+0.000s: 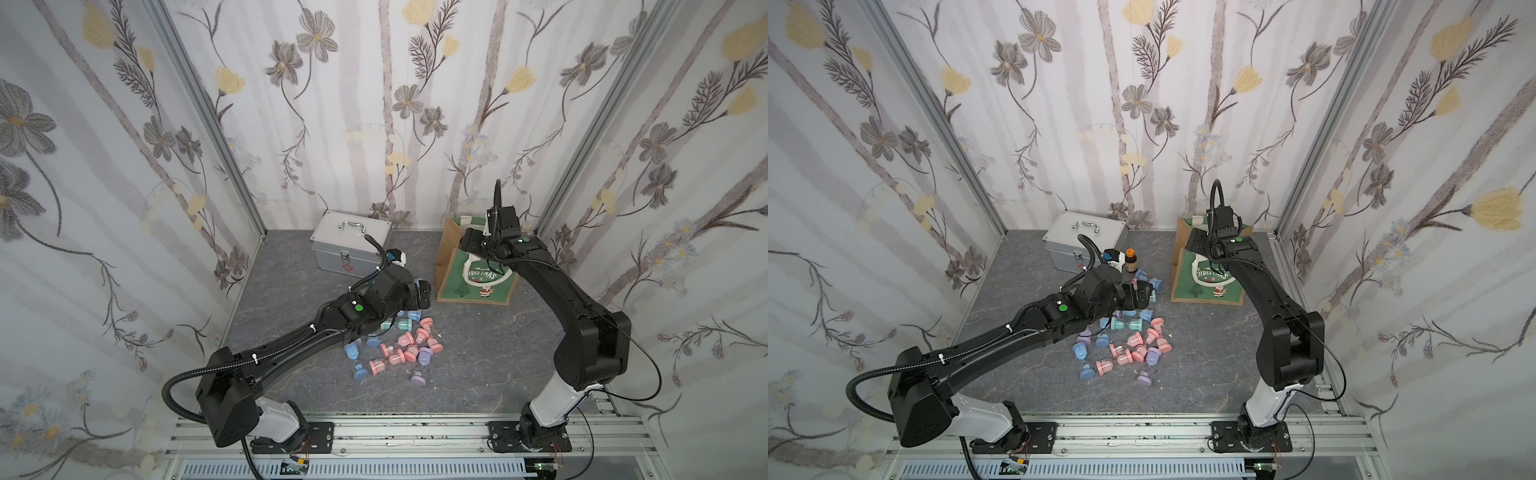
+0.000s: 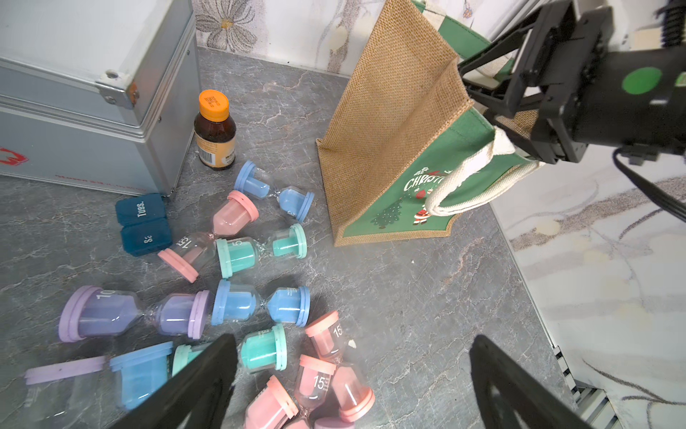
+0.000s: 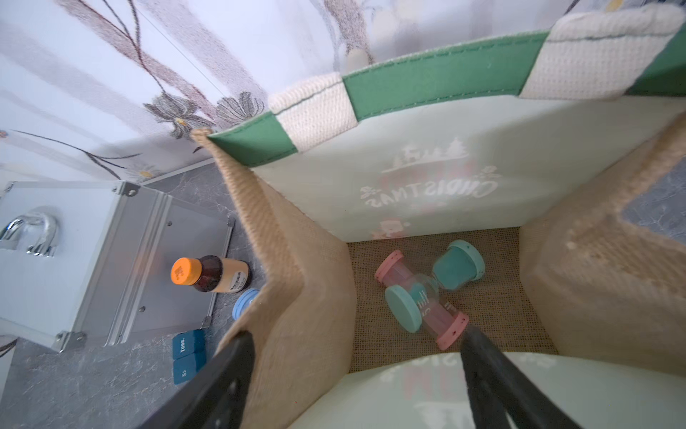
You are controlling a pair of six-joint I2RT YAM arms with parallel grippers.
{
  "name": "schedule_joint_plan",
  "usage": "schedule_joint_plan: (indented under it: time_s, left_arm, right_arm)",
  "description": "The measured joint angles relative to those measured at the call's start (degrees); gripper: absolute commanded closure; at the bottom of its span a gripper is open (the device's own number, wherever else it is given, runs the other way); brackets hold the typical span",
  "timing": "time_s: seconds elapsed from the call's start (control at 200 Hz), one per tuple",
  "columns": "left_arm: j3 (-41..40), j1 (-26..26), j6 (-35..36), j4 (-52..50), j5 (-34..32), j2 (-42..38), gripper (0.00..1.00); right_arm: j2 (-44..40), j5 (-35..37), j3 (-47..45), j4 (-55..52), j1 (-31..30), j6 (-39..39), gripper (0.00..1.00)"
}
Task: Put the hourglass into the canvas bag
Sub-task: Place the hourglass in the canvas bag, then pick up the hourglass from the center of the board.
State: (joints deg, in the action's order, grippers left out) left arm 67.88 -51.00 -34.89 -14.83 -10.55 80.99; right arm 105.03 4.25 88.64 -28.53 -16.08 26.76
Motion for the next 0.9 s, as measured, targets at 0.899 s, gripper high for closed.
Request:
schedule_joint_plan:
  time_s: [0.899]
  left_arm:
    - [-9.07,0.26,0.20,-9.05,3.48,-12.87,0.00]
  right_arm:
    - [-18.78,13.20,-29.49,-0.04,-34.05,11.65,0.11]
